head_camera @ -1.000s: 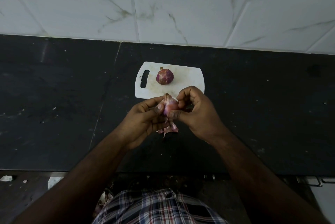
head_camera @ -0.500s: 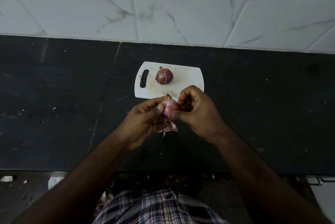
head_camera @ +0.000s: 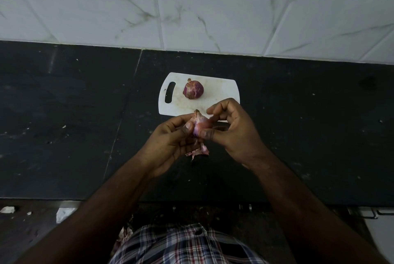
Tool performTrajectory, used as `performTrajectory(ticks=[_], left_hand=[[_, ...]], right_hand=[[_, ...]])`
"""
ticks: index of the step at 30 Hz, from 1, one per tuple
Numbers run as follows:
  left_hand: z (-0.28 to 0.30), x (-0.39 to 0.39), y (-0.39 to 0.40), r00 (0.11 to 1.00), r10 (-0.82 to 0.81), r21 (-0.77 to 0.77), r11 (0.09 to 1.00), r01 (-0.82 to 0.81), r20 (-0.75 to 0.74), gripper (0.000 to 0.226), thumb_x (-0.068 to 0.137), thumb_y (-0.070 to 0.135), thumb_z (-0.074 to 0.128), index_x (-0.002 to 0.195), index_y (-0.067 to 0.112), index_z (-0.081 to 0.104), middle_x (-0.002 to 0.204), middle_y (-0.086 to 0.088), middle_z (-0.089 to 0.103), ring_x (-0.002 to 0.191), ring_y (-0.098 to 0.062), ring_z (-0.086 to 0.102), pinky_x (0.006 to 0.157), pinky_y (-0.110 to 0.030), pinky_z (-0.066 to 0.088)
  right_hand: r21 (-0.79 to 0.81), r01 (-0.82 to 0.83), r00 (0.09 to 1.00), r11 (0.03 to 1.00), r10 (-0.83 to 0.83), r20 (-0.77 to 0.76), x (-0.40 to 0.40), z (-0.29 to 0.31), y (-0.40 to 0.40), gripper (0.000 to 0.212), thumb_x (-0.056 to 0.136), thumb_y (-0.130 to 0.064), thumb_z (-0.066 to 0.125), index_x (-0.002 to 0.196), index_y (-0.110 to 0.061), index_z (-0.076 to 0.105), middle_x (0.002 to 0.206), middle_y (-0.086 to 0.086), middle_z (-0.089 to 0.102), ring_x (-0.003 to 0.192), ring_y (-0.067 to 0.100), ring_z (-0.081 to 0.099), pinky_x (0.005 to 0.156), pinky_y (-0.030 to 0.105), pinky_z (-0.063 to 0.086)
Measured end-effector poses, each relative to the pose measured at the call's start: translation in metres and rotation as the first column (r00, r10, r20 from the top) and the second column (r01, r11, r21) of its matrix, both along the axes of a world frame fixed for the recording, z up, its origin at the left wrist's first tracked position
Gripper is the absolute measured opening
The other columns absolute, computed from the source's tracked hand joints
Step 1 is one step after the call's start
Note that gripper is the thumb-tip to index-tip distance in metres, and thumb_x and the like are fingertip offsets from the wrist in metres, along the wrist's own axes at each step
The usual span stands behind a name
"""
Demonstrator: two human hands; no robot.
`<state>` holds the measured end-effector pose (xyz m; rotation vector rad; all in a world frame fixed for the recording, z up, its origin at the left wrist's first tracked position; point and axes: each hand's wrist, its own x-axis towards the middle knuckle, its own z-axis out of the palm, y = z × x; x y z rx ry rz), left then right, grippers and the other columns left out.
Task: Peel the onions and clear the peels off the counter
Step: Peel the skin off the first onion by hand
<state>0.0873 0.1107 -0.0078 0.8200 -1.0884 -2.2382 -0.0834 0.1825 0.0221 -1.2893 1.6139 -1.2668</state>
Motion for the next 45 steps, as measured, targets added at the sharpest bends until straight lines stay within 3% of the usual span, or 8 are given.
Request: performTrajectory(ticks=[6, 10, 14, 21, 28, 33, 38, 45], left_hand=[[0.001, 0.001, 0.002, 1.0, 0.006, 0.008, 1.0, -0.006, -0.002, 0.044, 0.092, 0.019, 0.057, 0.134, 0.007, 0.06, 0.12, -0.016, 0.071, 0.101, -0.025, 0.07, 0.082, -0.032, 0.058], [0.001, 0.003, 0.002, 1.0, 0.01, 0.018, 1.0, -0.01, -0.002, 0.043, 0.092, 0.019, 0.057, 0.133, 0.007, 0.06, 0.122, -0.019, 0.07, 0.102, -0.027, 0.069, 0.089, -0.035, 0.059], [0.001, 0.005, 0.002, 1.0, 0.013, 0.023, 1.0, -0.013, 0.009, 0.04, 0.091, 0.021, 0.059, 0.13, 0.009, 0.063, 0.119, -0.018, 0.071, 0.098, -0.026, 0.069, 0.089, -0.036, 0.057], [0.002, 0.004, 0.004, 0.999, 0.037, 0.025, 0.999, -0.037, 0.025, 0.042, 0.089, 0.022, 0.06, 0.128, 0.008, 0.064, 0.119, -0.02, 0.071, 0.098, -0.028, 0.068, 0.086, -0.034, 0.059], [0.001, 0.006, 0.002, 0.997, 0.06, 0.043, 0.997, -0.062, 0.046, 0.042, 0.094, 0.02, 0.054, 0.132, 0.004, 0.06, 0.113, -0.017, 0.073, 0.088, -0.02, 0.071, 0.077, -0.029, 0.06], [0.0, 0.007, 0.002, 0.997, 0.05, 0.039, 0.998, -0.052, 0.067, 0.04, 0.092, 0.022, 0.058, 0.128, 0.005, 0.063, 0.109, -0.016, 0.072, 0.086, -0.02, 0.071, 0.082, -0.032, 0.059], [0.002, 0.006, 0.003, 0.996, 0.072, 0.063, 0.995, -0.076, 0.062, 0.037, 0.092, 0.023, 0.057, 0.123, 0.005, 0.066, 0.104, -0.014, 0.073, 0.085, -0.019, 0.071, 0.076, -0.029, 0.059], [0.003, 0.008, 0.001, 0.99, 0.111, 0.132, 0.984, -0.122, 0.086, 0.03, 0.1, 0.033, 0.053, 0.108, 0.007, 0.067, 0.09, -0.011, 0.074, 0.076, -0.017, 0.072, 0.072, -0.028, 0.058]], right_hand=[[-0.069, 0.036, 0.999, 0.997, -0.037, -0.012, 0.005, -0.002, 0.005, 0.035, 0.071, -0.018, 0.087, 0.091, -0.025, 0.06, 0.1, -0.007, 0.069, 0.1, 0.014, 0.066, 0.085, 0.043, 0.059], [-0.084, 0.058, 0.998, 0.995, -0.061, -0.027, 0.008, -0.001, 0.006, 0.03, 0.073, -0.013, 0.085, 0.091, -0.017, 0.062, 0.092, -0.006, 0.068, 0.091, 0.011, 0.067, 0.079, 0.031, 0.059], [-0.085, 0.038, 0.998, 0.996, -0.041, -0.039, 0.002, 0.001, 0.005, 0.019, 0.083, 0.005, 0.071, 0.092, -0.009, 0.061, 0.089, 0.002, 0.069, 0.086, 0.013, 0.068, 0.077, 0.026, 0.056], [-0.073, -0.017, 0.989, 0.997, 0.006, -0.146, 0.001, -0.001, 0.003, 0.02, 0.088, 0.0, 0.064, 0.091, -0.018, 0.057, 0.085, -0.001, 0.063, 0.082, 0.018, 0.063, 0.078, 0.04, 0.057], [-0.051, -0.044, 0.99, 0.998, 0.037, -0.139, 0.0, 0.001, 0.008, 0.015, 0.088, -0.001, 0.066, 0.093, -0.014, 0.061, 0.088, -0.003, 0.065, 0.087, 0.015, 0.065, 0.079, 0.032, 0.056], [-0.052, -0.05, 0.992, 0.997, 0.044, -0.116, 0.002, 0.005, 0.007, 0.025, 0.085, -0.006, 0.074, 0.105, -0.016, 0.065, 0.103, -0.011, 0.068, 0.102, 0.005, 0.064, 0.087, 0.024, 0.055], [-0.117, -0.083, 0.968, 0.99, 0.053, -0.244, 0.007, 0.004, 0.009, 0.023, 0.088, -0.001, 0.069, 0.106, -0.015, 0.07, 0.097, -0.014, 0.071, 0.098, 0.003, 0.067, 0.087, 0.019, 0.054], [-0.078, -0.108, 0.945, 0.991, 0.078, -0.318, 0.003, -0.012, 0.014, 0.028, 0.085, 0.006, 0.066, 0.098, -0.018, 0.073, 0.095, -0.013, 0.071, 0.093, 0.002, 0.068, 0.083, 0.021, 0.055]])
